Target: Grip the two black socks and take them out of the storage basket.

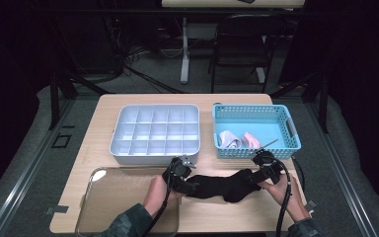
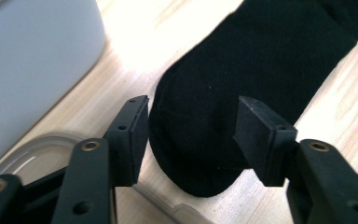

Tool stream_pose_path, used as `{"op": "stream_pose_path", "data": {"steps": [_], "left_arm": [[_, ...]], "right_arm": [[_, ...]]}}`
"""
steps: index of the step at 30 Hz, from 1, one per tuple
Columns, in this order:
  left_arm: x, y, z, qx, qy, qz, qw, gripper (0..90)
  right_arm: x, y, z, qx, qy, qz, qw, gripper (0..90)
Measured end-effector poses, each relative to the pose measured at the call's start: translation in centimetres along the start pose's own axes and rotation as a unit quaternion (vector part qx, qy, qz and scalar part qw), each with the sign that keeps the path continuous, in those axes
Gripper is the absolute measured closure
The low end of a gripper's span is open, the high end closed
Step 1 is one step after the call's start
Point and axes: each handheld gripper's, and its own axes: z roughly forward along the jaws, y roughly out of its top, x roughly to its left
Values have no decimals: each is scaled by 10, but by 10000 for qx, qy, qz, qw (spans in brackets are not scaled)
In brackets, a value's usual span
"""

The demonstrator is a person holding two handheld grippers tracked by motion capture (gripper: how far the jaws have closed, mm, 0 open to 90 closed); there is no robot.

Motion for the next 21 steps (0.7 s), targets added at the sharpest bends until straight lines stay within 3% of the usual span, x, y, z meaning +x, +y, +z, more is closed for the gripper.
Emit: {"op": "stream_pose_path", "data": {"steps": [5,9,10,11,14,19,21], "left_arm": [[-4,-1,7,148,12,79,9999,550],[-5,-2,11,242,-68,121,9996,618],[-5,-2,12,277,-97,154,9995,637],[-6,-2,12,286,-105,159,9994,662],[-10,-2,17,331,-206,209,9990,711],[-20,1,22,290,-286,323,9986,749],[-20,1,22,280,-292,304,9987,749]], "right_arm": [[2,1,8,176,-23,-31,9998,653],[6,1,11,113,-16,-8,9999,744],[6,1,11,181,-137,-116,9997,755],[8,1,11,139,-115,-119,9998,765],[11,1,7,132,-336,-173,9992,770],[19,2,-8,102,-888,-433,9951,751],[20,2,-6,110,-619,-302,9976,679]]}}
